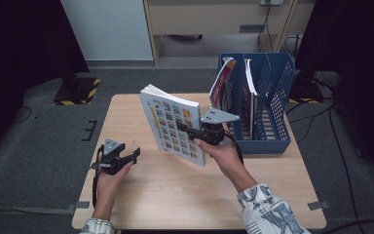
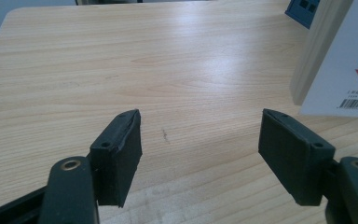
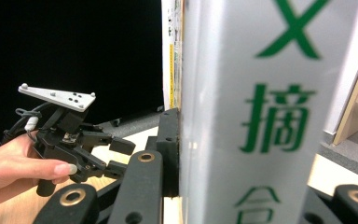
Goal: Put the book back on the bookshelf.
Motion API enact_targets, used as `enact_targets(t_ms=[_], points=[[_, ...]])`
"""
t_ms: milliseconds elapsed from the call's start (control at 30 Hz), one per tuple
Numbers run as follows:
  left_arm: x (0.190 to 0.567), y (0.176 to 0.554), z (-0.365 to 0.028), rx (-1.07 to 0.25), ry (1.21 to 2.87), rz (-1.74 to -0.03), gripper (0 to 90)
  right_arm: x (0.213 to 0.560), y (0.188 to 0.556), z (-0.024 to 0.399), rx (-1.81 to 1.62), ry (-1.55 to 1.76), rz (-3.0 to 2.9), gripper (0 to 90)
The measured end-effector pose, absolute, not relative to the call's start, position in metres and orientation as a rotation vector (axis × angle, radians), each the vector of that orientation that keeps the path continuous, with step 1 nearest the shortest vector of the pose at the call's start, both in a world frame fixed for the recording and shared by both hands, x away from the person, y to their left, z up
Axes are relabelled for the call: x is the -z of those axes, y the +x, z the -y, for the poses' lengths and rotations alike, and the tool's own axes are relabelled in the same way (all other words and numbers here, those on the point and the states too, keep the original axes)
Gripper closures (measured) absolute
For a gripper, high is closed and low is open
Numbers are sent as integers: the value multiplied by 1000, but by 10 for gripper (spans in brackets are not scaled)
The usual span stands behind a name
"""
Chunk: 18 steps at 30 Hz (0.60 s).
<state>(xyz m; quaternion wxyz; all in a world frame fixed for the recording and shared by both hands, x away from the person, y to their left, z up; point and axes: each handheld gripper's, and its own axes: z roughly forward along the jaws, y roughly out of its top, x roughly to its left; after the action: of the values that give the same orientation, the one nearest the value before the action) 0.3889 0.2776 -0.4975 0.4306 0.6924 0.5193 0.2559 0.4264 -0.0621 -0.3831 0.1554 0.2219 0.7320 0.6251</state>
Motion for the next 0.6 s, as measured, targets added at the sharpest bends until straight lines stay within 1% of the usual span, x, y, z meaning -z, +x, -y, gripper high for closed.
enact_targets(t_ms=[600], points=[[498, 390, -278, -651, 1731, -1292, 316, 377, 417, 91, -1792, 652, -2052, 739]])
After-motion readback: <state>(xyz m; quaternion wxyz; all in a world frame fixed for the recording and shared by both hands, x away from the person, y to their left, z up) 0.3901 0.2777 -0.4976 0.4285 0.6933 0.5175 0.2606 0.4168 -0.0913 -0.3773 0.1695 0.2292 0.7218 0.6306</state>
